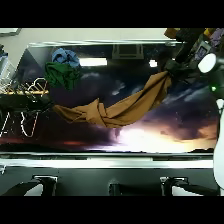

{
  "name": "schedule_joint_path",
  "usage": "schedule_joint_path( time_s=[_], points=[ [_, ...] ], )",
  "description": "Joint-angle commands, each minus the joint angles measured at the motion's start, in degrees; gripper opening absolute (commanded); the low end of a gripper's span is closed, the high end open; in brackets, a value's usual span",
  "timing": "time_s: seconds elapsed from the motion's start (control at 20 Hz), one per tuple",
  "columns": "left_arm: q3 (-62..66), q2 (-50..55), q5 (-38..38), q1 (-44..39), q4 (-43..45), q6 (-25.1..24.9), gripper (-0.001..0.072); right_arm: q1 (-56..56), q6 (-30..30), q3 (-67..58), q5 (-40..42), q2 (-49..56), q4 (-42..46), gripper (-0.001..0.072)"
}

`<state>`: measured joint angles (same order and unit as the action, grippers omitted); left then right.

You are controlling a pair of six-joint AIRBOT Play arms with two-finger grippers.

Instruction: Fold the clothes and pants, and hang the long-sleeved shirts on hangers.

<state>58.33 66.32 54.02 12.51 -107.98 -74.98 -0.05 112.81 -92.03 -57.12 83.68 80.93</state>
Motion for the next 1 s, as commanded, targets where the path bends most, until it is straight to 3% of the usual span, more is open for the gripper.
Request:
schedule_joint_path(
  time_s=[0.0, 0.2, 0.25, 0.4, 0.5, 0.55, 0.65, 0.75, 0.85, 0.95],
  points=[
    [-1.27, 3.39, -0.87, -0.11, -0.04, -0.02, 0.0015, 0.02, 4.0, -0.02, 9.01, 6.73, -5.68, 0.003],
    [-1.27, 6.27, -0.94, -0.11, -0.04, -0.02, 0.0015, 0.02, 3.89, -0.02, 9.49, 14.21, -12.33, 0.0035],
    [-1.27, 6.6, -0.94, -0.11, -0.04, -0.02, 0.0015, 0.02, 3.54, -0.02, 9.25, 15.19, -12.92, 0.0086],
    [-1.25, 6.73, -0.92, -0.09, -0.04, -0.04, 0.0015, -0.44, 2.45, -0.04, 5.75, 14.62, -13.29, 0.0344],
    [-1.22, 6.73, -0.87, -0.09, -0.04, -0.04, 0.0015, -2.34, -4.07, -0.04, -0.92, 11.91, -14.86, 0.0366],
    [-1.22, 6.73, -0.79, -0.09, -0.04, -0.04, 0.0015, -4.07, -7.91, -0.04, -5.81, 10.16, -14.84, 0.0424],
    [-1.22, 6.73, -0.22, -0.09, -0.04, -0.04, 0.0016, -8.04, -14.86, 0.0, -15.28, 6.84, -13.57, 0.0429],
    [-1.22, 6.73, 0.57, -0.09, -0.04, -0.02, 0.0016, -11.3, -17.94, 3.26, -21.0, 3.52, -13.33, 0.0429],
    [-1.22, 6.73, 1.05, -0.09, -0.04, -0.02, 0.0015, -11.91, -17.57, 13.42, -19.85, -0.74, -16.13, 0.043],
    [-1.22, 6.73, 1.09, -0.09, -0.11, -0.02, 0.0015, -9.68, -17.64, 26.05, -13.6, -4.63, -24.9, 0.0428]
  ],
)
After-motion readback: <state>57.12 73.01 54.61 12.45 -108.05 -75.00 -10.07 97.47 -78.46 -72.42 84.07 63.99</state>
